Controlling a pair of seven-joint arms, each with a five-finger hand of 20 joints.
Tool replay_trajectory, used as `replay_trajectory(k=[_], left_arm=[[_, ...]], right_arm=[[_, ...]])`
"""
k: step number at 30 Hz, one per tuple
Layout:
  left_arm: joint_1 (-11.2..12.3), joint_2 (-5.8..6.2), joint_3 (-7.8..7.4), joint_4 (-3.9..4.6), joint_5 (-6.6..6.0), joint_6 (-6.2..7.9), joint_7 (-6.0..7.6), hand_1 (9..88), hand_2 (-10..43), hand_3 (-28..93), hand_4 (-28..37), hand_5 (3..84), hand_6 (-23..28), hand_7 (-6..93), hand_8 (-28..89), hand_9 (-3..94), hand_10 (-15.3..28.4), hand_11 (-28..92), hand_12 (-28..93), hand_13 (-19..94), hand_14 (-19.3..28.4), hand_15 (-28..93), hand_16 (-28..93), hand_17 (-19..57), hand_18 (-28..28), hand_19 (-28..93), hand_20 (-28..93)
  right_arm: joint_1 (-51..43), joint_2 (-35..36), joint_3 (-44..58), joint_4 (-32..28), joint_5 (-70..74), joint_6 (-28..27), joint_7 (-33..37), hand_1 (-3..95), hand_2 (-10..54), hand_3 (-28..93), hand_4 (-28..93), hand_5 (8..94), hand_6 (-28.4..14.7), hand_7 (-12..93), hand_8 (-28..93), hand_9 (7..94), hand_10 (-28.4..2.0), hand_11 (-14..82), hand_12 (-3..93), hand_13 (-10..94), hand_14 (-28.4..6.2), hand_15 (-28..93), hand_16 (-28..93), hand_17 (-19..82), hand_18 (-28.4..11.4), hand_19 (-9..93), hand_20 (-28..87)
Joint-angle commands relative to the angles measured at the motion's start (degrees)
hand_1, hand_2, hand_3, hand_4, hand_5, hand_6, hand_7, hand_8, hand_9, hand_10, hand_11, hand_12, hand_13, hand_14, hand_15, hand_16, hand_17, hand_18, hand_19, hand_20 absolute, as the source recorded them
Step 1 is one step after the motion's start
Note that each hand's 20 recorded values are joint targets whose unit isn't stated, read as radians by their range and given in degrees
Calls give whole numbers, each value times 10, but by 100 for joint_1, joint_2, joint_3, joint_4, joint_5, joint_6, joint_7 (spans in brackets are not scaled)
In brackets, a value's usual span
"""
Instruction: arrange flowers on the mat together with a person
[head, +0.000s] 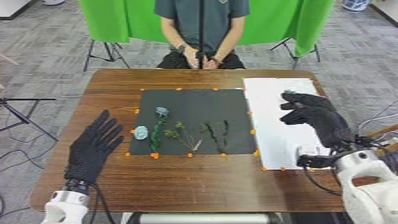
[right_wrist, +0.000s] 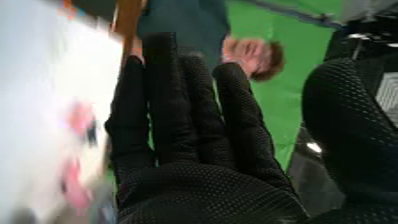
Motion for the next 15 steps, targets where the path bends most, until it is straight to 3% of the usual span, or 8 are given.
replay_trajectory(k=[1, 3, 4, 5, 7, 10, 11, 15], left_arm=[[181, -37, -22, -30, -21, 76, -36, 248, -7, 691, -273, 293, 21, 130, -81, 242, 109, 103, 152, 210, 128, 107, 51, -119, 217, 396, 76], [215, -20, -43, -42, -28, 118, -46, 248, -7, 691, -273, 293, 21, 130, -81, 242, 109, 102, 151, 210, 129, 107, 51, -119, 217, 395, 76], [214, -8, -58, -39, -30, 121, -30, 248, -7, 691, -273, 293, 21, 130, -81, 242, 109, 102, 152, 210, 129, 107, 50, -118, 216, 395, 75], [180, -127, -134, -40, 44, 37, -119, 248, -7, 691, -272, 293, 21, 130, -81, 243, 109, 102, 152, 210, 129, 107, 50, -118, 217, 395, 75], [150, -104, -155, -35, 69, 1, -115, 247, -6, 692, -272, 293, 20, 131, -81, 243, 109, 103, 152, 209, 129, 107, 50, -118, 217, 396, 75], [168, -55, -143, -48, 46, 25, -63, 247, -6, 691, -272, 293, 21, 131, -82, 243, 109, 103, 152, 209, 129, 108, 51, -119, 217, 396, 75], [151, -185, -204, -49, 120, -59, -162, 247, -6, 691, -272, 293, 20, 131, -81, 243, 109, 103, 152, 209, 129, 108, 51, -119, 217, 396, 75], [244, -132, -197, -79, 77, 21, -124, 246, -7, 693, -273, 293, 20, 132, -82, 243, 110, 104, 152, 210, 129, 110, 51, -119, 217, 396, 75]], right_arm=[[420, 705, 184, 733, -1974, 874, 61, 297, -22, 836, -258, 467, -54, 236, -134, 475, -151, 243, 221, 469, -129, 497, 149, 194, -210, 687, 366], [426, 890, 221, 962, -3157, 786, 143, 312, -45, 838, -263, 467, -48, 249, -139, 472, -144, 246, 219, 459, -118, 493, 144, 191, -207, 685, 362], [475, 901, 310, 1009, -3996, 358, 310, 318, -54, 842, -267, 463, -44, 259, -145, 460, -138, 247, 219, 449, -115, 489, 143, 185, -206, 674, 357], [665, 1019, 221, 1068, -4885, -274, 670, 319, -58, 845, -271, 450, -40, 266, -150, 441, -134, 243, 219, 433, -111, 478, 141, 173, -205, 654, 347], [703, 1107, 340, 1144, -5271, -997, 734, 316, -57, 852, -276, 417, -35, 273, -154, 400, -133, 222, 218, 390, -103, 444, 141, 147, -202, 611, 329], [814, 1306, 103, 1419, -5224, -938, 1109, 304, -50, 860, -281, 362, -38, 261, -146, 316, -123, 165, 231, 291, -99, 333, 182, 86, -200, 522, 294], [870, 1380, -66, 1495, -5416, -868, 1321, 302, -48, 857, -281, 353, -37, 258, -146, 302, -121, 156, 230, 273, -104, 319, 185, 76, -201, 513, 290], [1179, 1480, -631, 1813, -5903, -564, 1724, 299, -51, 858, -277, 357, -34, 246, -147, 308, -106, 141, 232, 277, -104, 314, 208, 73, -201, 523, 296]])
